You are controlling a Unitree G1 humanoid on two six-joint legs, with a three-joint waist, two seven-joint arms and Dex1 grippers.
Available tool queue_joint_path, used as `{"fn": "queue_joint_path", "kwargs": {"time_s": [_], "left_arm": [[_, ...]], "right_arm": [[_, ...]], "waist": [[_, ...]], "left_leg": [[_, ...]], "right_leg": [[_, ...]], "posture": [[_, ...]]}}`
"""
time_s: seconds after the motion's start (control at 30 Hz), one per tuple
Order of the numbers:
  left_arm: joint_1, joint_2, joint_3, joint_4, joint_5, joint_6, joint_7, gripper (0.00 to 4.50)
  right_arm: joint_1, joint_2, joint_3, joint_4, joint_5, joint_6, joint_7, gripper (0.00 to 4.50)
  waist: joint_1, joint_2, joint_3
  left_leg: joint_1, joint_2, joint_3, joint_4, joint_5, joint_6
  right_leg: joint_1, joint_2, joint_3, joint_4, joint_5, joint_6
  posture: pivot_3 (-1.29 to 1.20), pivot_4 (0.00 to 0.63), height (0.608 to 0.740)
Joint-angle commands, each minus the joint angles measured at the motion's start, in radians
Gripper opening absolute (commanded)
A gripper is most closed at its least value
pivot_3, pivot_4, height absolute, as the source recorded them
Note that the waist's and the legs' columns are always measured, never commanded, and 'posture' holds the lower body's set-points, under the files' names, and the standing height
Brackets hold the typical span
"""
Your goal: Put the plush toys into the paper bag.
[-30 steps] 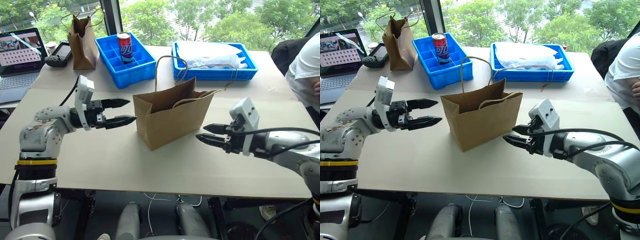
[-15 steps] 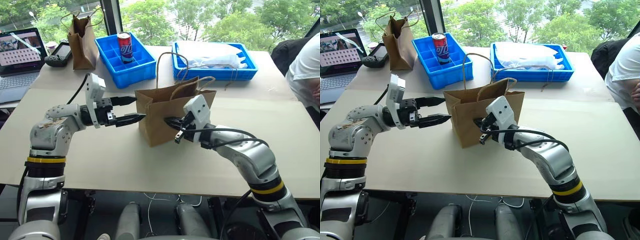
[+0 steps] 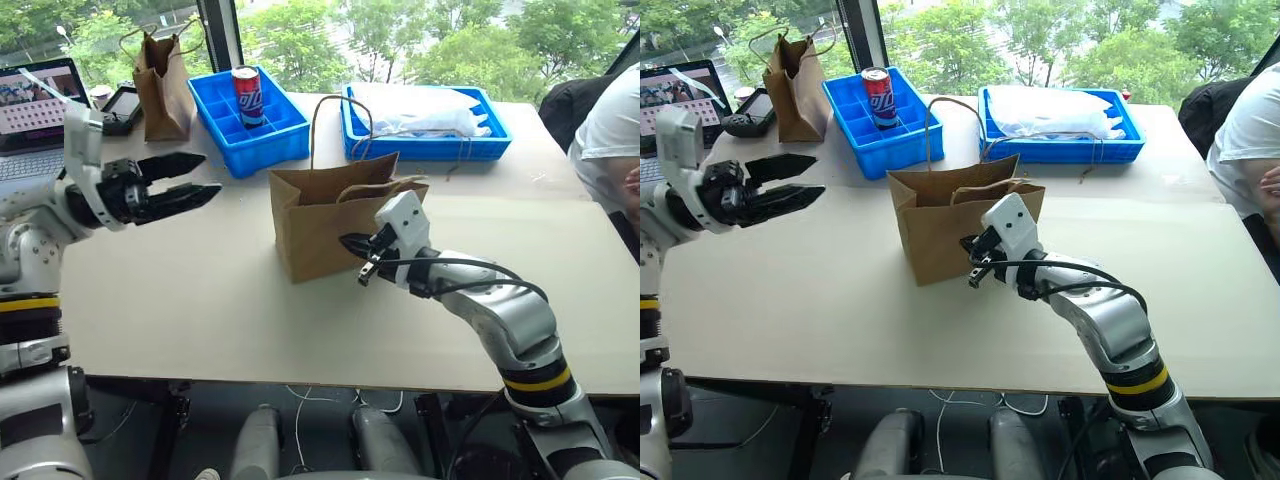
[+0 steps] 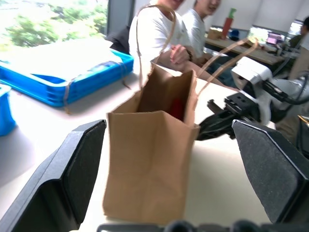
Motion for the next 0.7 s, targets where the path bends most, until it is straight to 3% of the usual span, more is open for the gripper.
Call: {"fn": "queue_joint_path", "kwargs": {"time_s": [0.03, 0.37, 0.7], "left_arm": [[-0.065, -0.073, -0.052, 0.134, 0.074, -0.138, -0.022, 4.5], [-0.312, -0.251, -0.132, 0.604, 0.218, -0.385, -0.149, 4.5], [-0.395, -0.348, -0.157, 0.781, 0.299, -0.445, -0.262, 4.5]], "right_arm": [[-0.009, 0.002, -0.014, -0.066, 0.02, 0.033, 0.017, 0.02], [0.002, -0.004, -0.036, -0.161, 0.044, 0.132, 0.014, 0.02], [-0.018, 0.002, -0.045, -0.13, -0.008, 0.124, -0.027, 0.02]], "waist": [[0.007, 0.0, 0.0], [0.015, -0.001, 0.0], [0.01, -0.002, 0.0]], "left_leg": [[0.0, 0.0, 0.0, 0.0, 0.0, 0.0], [-0.004, 0.0, 0.0, 0.0, 0.0, 0.0], [-0.004, -0.001, 0.0, 0.0, 0.0, 0.0]], "right_leg": [[0.0, 0.0, 0.0, 0.0, 0.0, 0.0], [-0.002, 0.0, 0.0, -0.001, 0.0, 0.0], [-0.002, 0.0, 0.0, -0.001, 0.0, 0.0]], "posture": [[0.0, 0.15, 0.715], [0.0, 0.15, 0.715], [0.0, 0.15, 0.715]]}}
